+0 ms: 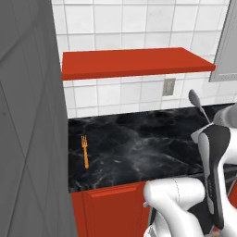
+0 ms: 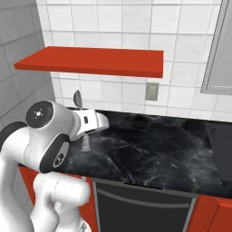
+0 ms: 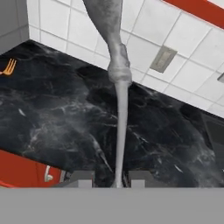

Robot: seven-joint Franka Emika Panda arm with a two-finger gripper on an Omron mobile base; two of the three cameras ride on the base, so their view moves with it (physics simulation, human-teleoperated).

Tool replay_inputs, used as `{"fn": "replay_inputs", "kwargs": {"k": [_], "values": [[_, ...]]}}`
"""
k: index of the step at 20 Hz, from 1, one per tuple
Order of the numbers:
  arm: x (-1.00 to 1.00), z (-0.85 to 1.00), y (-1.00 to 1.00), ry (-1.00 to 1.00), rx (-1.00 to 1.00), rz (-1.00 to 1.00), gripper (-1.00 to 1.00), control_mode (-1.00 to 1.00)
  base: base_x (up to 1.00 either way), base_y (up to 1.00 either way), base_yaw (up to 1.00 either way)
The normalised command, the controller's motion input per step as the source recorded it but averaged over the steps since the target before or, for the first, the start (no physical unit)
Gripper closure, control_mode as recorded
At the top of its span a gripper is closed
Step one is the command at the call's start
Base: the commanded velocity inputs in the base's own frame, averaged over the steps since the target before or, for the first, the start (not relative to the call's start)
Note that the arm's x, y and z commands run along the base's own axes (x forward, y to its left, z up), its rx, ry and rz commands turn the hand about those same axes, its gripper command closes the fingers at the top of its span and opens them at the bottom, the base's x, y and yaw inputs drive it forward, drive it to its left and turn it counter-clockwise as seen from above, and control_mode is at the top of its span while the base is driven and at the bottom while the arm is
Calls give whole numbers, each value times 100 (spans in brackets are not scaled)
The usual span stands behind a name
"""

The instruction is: Take the fork and place it on the left side of the plate. Then take the spoon and place it on the right side of the plate. Make sure they're directly next to the plate.

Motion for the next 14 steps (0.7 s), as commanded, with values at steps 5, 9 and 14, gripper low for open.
{"fn": "replay_inputs", "kwargs": {"k": [5,9,14], "values": [[-47,-3,-1,0,0,-5,100,100,-40,-5,-4],[0,0,0,0,0,0,100,100,-100,-30,-13],[0,0,0,0,0,0,100,100,-89,-65,-10]]}}
